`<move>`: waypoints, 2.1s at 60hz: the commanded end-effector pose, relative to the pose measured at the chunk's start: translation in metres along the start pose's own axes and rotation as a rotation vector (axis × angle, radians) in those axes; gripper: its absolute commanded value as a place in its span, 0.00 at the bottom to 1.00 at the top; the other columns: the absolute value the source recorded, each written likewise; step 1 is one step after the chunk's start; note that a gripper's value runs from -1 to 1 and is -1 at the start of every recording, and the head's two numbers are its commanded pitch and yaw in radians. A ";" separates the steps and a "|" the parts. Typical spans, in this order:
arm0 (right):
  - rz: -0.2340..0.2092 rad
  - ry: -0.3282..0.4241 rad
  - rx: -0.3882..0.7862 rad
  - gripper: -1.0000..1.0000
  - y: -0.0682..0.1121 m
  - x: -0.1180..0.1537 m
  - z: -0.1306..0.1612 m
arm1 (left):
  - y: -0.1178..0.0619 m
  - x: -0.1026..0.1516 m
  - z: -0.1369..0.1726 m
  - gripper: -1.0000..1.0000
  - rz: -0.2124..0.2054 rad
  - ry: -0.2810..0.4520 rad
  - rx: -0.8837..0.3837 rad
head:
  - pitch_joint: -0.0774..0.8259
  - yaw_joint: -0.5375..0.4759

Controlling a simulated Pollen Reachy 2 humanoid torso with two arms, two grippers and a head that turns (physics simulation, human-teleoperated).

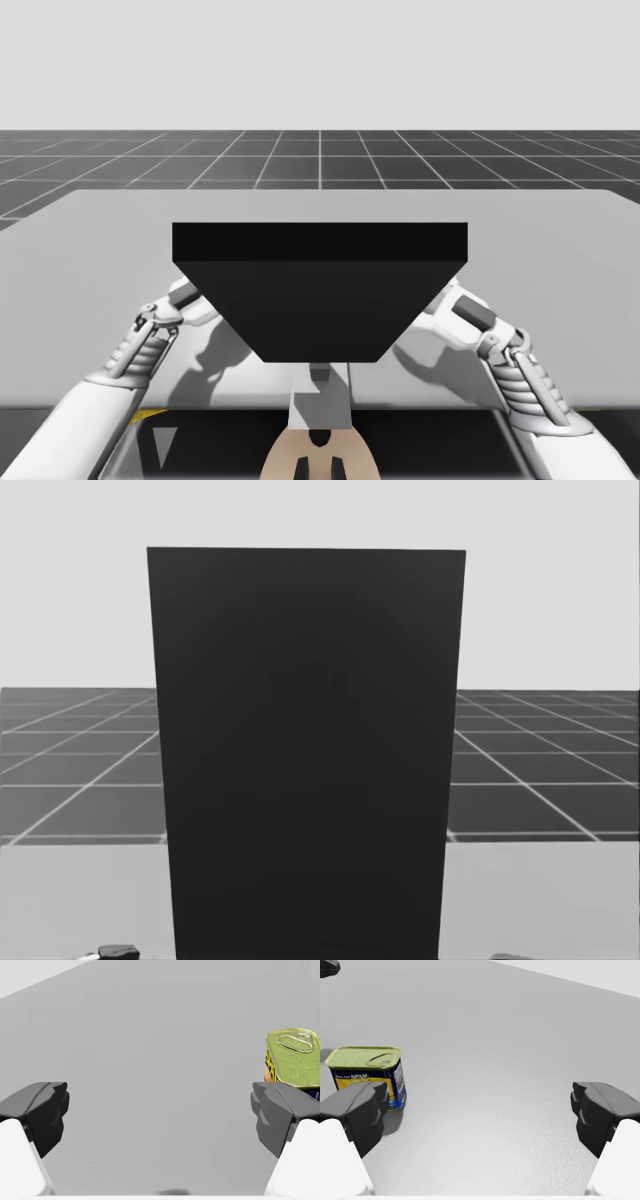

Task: Reach around the screen and pick up the object behind it.

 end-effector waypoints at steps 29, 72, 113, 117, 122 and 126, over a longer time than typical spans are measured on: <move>0.015 0.035 0.134 0.00 0.015 -0.007 -0.002 | -0.038 -0.004 -0.022 0.00 -0.004 0.019 -0.191 | 0.16 0.50; 0.018 0.028 0.129 0.00 0.016 -0.006 -0.003 | -0.060 -0.030 -0.099 0.00 0.055 0.107 -0.232 | 0.18 0.50; 0.014 0.018 0.123 0.00 0.013 -0.004 0.000 | -0.014 -0.008 -0.047 1.00 0.041 0.118 -0.065 | 0.18 0.49; 0.015 0.019 0.120 0.00 0.012 -0.004 -0.001 | -0.002 -0.003 -0.034 1.00 0.040 0.102 -0.030 | 0.18 0.49; 0.016 0.021 0.120 0.00 0.012 -0.005 -0.001 | 0.013 0.004 -0.017 1.00 0.038 0.085 0.015 | 0.18 0.49; 0.016 0.022 0.119 0.00 0.012 -0.005 -0.001 | 0.022 0.008 -0.008 1.00 0.027 0.083 0.044 | 0.18 0.49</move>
